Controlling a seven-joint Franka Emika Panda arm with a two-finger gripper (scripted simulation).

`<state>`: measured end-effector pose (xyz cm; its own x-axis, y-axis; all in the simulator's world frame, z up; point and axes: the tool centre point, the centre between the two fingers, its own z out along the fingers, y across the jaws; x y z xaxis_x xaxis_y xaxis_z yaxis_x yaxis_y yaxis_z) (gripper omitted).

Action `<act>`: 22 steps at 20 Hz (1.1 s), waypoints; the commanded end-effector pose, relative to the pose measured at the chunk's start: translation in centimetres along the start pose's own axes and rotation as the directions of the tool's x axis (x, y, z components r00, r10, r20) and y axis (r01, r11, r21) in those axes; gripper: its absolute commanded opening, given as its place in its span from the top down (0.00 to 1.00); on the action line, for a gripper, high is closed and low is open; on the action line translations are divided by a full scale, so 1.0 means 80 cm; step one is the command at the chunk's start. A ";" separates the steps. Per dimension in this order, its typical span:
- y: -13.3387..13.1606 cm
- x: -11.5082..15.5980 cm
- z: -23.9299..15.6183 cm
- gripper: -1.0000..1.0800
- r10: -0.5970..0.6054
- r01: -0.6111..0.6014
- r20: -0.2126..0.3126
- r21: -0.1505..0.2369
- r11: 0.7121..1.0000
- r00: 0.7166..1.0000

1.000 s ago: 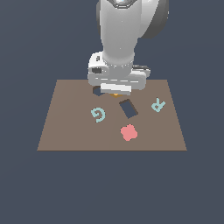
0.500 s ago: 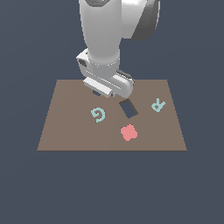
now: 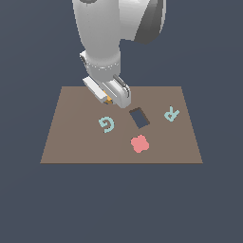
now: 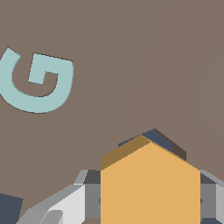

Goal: Insert a designated object into the corresponding slot on a board.

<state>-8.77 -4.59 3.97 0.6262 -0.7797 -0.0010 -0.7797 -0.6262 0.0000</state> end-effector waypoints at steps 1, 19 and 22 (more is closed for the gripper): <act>0.005 0.002 -0.001 1.00 0.052 -0.052 0.000 0.000 0.999 0.999; 0.012 0.003 0.011 1.00 0.122 -0.122 0.000 0.000 0.992 0.992; 0.012 0.003 0.011 0.04 0.122 -0.122 0.000 0.000 0.992 0.992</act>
<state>-9.41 -5.37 3.07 0.5263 -0.8503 -0.0018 -0.8503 -0.5263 0.0007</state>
